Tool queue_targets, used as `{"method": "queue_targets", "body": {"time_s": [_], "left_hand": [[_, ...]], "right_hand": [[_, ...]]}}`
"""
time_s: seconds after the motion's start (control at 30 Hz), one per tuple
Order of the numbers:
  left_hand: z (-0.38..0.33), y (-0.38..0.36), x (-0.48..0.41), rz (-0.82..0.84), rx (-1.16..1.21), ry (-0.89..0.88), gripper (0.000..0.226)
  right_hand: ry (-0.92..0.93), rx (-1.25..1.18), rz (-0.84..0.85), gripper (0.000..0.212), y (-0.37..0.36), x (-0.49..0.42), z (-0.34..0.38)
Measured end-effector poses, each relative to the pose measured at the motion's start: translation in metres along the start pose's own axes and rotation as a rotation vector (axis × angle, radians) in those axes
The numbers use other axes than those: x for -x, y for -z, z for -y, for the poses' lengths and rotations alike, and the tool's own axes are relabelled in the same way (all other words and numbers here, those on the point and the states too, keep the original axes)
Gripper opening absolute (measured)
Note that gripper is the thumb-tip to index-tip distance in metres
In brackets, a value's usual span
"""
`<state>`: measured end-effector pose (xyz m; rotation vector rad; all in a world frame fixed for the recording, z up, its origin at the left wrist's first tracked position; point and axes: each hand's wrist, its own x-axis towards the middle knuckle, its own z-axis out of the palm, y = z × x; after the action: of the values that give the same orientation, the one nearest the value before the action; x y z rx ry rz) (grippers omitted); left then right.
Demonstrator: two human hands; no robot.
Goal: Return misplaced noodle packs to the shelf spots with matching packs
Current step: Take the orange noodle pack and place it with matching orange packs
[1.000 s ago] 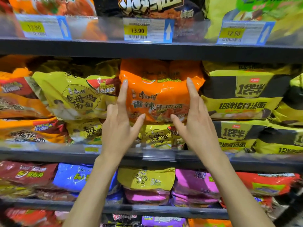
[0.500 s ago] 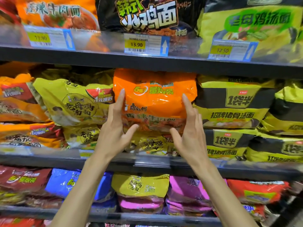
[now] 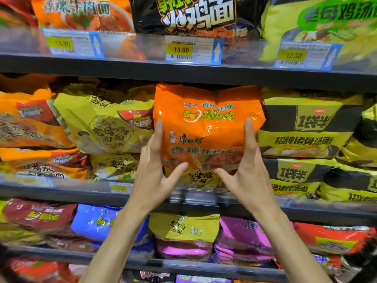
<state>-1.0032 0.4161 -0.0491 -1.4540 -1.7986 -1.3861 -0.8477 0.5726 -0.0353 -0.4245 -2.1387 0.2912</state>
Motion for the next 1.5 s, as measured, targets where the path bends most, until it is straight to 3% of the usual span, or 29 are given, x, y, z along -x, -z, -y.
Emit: {"method": "queue_targets", "body": {"time_s": [0.23, 0.4, 0.63, 1.07, 1.5], "left_hand": [[-0.002, 0.001, 0.003, 0.007, 0.091, 0.094, 0.126], [-0.016, 0.009, 0.006, 0.025, 0.15, 0.094, 0.113], [-0.024, 0.035, 0.026, 0.031, 0.289, 0.063, 0.12], [-0.004, 0.176, 0.074, 0.161, 0.46, -0.014, 0.106], [0.022, 0.3, 0.077, 0.075, 0.348, -0.019, 0.115]], "right_hand": [[0.04, 0.131, -0.091, 0.127, 0.0, 0.015, 0.021], [0.036, 0.102, -0.112, 0.122, 0.014, 0.022, 0.029], [0.002, 0.188, -0.169, 0.12, 0.038, 0.053, 0.083], [-0.201, 0.222, -0.153, 0.121, 0.022, 0.113, 0.245], [-0.075, 0.121, -0.174, 0.123, -0.008, 0.088, 0.352]]}}
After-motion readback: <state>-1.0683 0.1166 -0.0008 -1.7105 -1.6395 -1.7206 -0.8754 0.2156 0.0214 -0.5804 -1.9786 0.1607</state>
